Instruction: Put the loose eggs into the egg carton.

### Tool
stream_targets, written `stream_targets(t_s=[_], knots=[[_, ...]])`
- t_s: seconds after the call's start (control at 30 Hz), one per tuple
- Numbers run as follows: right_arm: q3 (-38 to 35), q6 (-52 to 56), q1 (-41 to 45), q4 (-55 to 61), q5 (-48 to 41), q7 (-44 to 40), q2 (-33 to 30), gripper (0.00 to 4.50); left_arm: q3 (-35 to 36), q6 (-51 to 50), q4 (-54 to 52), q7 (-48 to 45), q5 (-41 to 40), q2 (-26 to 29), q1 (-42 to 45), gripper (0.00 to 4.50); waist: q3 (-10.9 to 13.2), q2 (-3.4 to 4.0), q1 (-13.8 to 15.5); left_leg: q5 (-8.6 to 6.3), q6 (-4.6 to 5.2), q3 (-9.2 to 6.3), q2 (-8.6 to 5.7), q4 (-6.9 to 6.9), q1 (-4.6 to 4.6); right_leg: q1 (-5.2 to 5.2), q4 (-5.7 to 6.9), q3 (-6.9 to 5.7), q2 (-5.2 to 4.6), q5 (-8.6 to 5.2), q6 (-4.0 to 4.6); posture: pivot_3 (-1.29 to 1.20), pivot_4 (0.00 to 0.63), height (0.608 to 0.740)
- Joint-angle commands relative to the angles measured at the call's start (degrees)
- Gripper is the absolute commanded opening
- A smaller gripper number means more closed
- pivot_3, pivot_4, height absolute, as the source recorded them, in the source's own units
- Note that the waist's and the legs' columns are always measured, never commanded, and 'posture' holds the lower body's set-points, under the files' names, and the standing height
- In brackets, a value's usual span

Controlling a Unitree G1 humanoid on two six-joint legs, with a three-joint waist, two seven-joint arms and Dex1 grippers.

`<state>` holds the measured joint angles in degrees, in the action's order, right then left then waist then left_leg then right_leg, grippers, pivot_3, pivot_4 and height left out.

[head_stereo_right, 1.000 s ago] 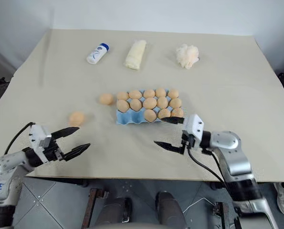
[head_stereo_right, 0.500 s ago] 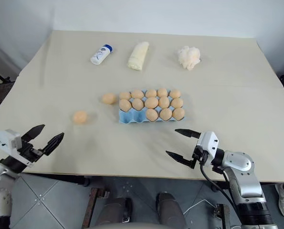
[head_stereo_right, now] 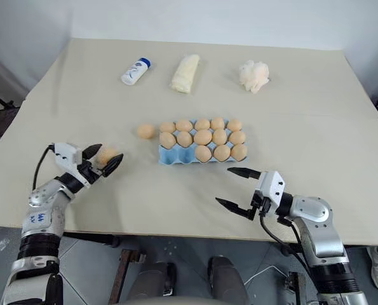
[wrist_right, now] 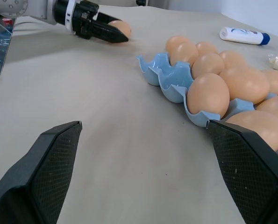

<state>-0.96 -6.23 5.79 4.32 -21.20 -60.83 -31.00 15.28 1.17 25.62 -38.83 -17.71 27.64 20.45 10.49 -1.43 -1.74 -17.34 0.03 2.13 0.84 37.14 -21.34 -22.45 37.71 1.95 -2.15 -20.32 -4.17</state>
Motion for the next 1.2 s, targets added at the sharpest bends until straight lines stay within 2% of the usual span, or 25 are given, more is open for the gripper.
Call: stream_targets(t_s=[0.03,0.1,0.23,0.37,0.47,0.67,0.83,0.93,1.0,1.2], knots=[[-0.4,-0.4,-0.2,2.1,0.0,1.2,0.0,4.5,0.0,1.5,-0.6,-0.9,0.2,1.0,0.6,3.0,0.0,0.0,0.1,0.01,0.0,-0.02,0.0,0.0,0.0,0.0,0.0,-0.02,0.0,0.0,0.0,0.0,0.15,0.74],[-0.4,-0.4,-0.7,2.3,0.1,1.6,0.0,4.5,0.1,0.5,-3.0,-2.2,-1.7,0.4,0.7,2.36,0.0,0.0,0.2,0.02,0.01,-0.02,0.0,0.02,0.0,0.0,0.02,-0.04,-0.02,0.0,0.0,0.0,0.15,0.74],[-0.4,-0.5,-1.6,2.5,0.4,2.3,-0.2,4.5,-3.5,-3.5,-13.9,-6.4,-5.6,-1.8,1.1,2.36,0.0,-0.01,0.4,0.03,0.03,-0.03,-0.02,0.05,-0.02,0.03,0.02,-0.06,-0.07,0.0,0.0,0.0,0.15,0.74],[-0.4,-0.5,-1.8,2.6,0.8,3.0,-0.4,4.5,-11.0,-5.5,-17.6,-8.7,-2.6,-3.5,3.5,2.36,0.0,-0.01,0.3,0.04,0.05,-0.02,-0.11,0.06,-0.01,0.07,-0.03,-0.08,-0.14,0.01,-0.03,0.0,0.15,0.74],[-0.5,-0.6,-2.0,2.8,1.2,3.9,-0.5,4.5,-15.4,-5.2,-15.3,-8.6,-0.2,-6.5,7.5,2.36,0.0,-0.01,0.3,0.08,0.08,-0.01,-0.13,0.07,0.01,0.09,-0.01,-0.07,-0.12,0.02,-0.03,0.0,0.15,0.74],[-0.5,-0.4,-3.7,4.6,1.7,6.0,-0.3,4.5,-19.9,-1.1,-5.2,-8.6,3.8,-12.4,15.9,2.36,0.0,-0.02,0.1,0.14,0.07,0.04,-0.13,0.14,0.0,0.07,0.07,-0.01,-0.04,0.02,-0.03,0.0,0.15,0.74],[-0.2,-0.1,-4.8,6.9,1.9,8.2,0.4,4.5,-20.7,0.6,0.0,-10.2,4.8,-13.8,18.6,2.36,0.0,-0.02,0.1,0.14,0.07,0.07,-0.13,0.16,0.01,0.07,0.08,0.02,-0.03,0.03,-0.05,0.0,0.15,0.74],[-0.2,0.0,-5.4,8.0,2.0,9.4,0.6,4.5,-20.1,1.6,0.7,-10.5,4.9,-13.5,18.8,2.95,0.0,-0.04,0.3,0.15,0.05,0.05,-0.13,0.15,0.01,0.05,0.1,0.0,-0.03,0.03,-0.05,0.0,0.15,0.74],[-0.2,0.0,-5.8,8.5,1.9,9.9,0.5,4.5,-19.2,1.9,0.2,-10.7,4.5,-12.7,18.3,3.51,0.0,-0.04,0.3,0.15,0.05,0.05,-0.13,0.16,0.01,0.05,0.11,0.0,-0.04,0.03,-0.05,0.0,0.15,0.74],[-0.5,0.0,-6.6,9.0,1.5,10.3,-0.1,4.5,-15.4,0.9,-4.9,-14.9,0.9,-6.9,14.1,3.51,0.0,-0.04,0.0,0.16,0.04,0.04,-0.11,0.12,0.03,0.04,0.12,0.0,-0.05,0.03,-0.05,0.0,0.15,0.74]])
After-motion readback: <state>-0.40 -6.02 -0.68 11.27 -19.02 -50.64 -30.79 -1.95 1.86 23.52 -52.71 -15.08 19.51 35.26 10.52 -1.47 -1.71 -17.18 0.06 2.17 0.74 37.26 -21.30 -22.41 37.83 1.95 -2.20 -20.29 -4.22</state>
